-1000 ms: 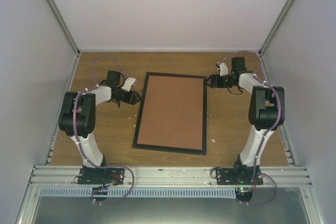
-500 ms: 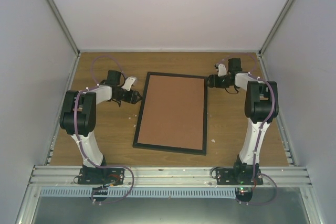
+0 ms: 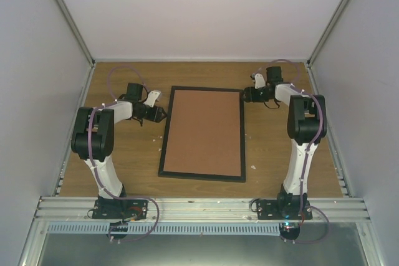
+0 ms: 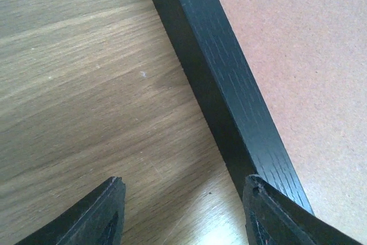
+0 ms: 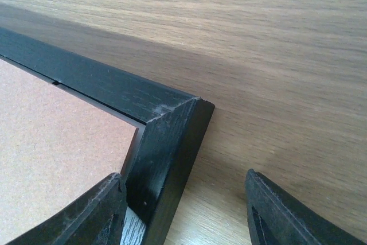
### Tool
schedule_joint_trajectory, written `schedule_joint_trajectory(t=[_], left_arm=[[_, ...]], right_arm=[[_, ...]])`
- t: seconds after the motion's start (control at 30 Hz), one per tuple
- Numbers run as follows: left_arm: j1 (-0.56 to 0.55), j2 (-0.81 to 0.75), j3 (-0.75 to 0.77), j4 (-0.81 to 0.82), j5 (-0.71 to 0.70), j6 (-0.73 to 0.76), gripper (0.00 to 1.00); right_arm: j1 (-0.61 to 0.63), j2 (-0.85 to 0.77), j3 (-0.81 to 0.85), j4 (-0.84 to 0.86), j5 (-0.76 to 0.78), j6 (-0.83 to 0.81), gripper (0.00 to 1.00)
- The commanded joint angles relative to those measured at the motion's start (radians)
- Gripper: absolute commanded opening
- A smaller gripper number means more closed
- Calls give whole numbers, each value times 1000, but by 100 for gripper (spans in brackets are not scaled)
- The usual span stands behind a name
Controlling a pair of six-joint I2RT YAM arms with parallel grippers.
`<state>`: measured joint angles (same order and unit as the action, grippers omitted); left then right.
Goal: Put the photo into the frame
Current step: Install the photo frame at the center of the board.
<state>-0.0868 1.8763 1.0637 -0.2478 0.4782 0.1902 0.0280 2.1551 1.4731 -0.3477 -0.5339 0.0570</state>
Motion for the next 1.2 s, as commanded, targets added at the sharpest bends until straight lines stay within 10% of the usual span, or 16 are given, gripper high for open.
schedule_joint_trajectory(t=[0.0,0.63,1.17], left_arm=[[-54,51,1,17,65,-7,59],[-71,85,24,7,68,-23,55],[-152,-32,293,-68,-23,147,76]], right_arm=[[129,43,19,-86,-141,-37,58],[336,87,-92,-60,524,-297,51],[302,43,-85,-131,333,-245,57]])
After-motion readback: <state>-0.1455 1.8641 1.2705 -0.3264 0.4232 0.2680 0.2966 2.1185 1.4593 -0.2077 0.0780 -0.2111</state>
